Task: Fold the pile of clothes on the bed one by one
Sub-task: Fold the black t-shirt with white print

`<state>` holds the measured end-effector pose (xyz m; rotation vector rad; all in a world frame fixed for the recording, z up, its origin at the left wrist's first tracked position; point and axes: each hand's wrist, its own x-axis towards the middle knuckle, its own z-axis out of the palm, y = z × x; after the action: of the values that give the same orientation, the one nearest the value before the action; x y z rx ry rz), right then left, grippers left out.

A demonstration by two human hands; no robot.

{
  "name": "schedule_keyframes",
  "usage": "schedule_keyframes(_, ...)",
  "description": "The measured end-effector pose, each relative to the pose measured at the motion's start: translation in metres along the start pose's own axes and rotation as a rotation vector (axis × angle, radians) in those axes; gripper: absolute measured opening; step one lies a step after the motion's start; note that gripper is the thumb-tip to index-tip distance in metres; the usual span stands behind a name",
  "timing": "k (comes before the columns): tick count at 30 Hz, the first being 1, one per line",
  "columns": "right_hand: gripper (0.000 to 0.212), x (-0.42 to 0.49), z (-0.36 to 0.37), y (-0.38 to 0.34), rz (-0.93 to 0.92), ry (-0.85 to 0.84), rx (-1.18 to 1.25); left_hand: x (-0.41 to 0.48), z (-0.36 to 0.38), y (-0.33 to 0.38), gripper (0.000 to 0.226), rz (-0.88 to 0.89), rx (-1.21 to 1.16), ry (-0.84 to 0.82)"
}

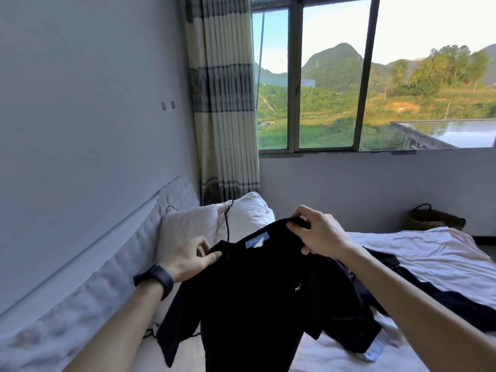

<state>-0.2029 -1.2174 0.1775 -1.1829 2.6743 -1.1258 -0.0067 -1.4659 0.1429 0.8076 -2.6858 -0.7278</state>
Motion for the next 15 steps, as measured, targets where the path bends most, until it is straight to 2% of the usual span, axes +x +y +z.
schedule_keyframes(2,0.018,-0.003,-0.003,0.003,0.006,0.041,-0.113,-0.001,0.013,-0.005,0.026,0.027,-0.001,0.046)
schedule_keyframes(4,0.020,-0.007,-0.013,0.005,-0.004,0.114,-0.113,-0.002,0.009,-0.005,0.021,0.086,-0.063,0.132)
schedule_keyframes(6,0.017,-0.017,-0.024,0.005,-0.041,0.232,0.016,-0.004,-0.002,0.000,0.016,0.195,-0.108,0.299)
schedule_keyframes(8,0.019,-0.031,-0.030,0.019,-0.051,0.230,0.147,-0.005,-0.007,-0.001,0.010,0.299,-0.126,0.458)
schedule_keyframes(10,0.017,-0.049,-0.018,0.048,0.016,0.029,0.048,-0.005,0.007,-0.017,0.008,0.306,-0.056,0.425)
schedule_keyframes(12,0.011,-0.065,-0.002,0.077,0.130,-0.109,-0.116,-0.003,0.036,-0.041,0.006,0.299,0.135,0.252)
schedule_keyframes(13,0.009,-0.071,0.002,0.088,0.140,-0.077,-0.150,-0.003,0.050,-0.050,0.004,0.302,0.161,0.218)
schedule_keyframes(15,0.006,-0.081,0.003,0.094,0.083,0.105,-0.177,-0.002,0.066,-0.053,0.004,0.273,0.082,0.296)
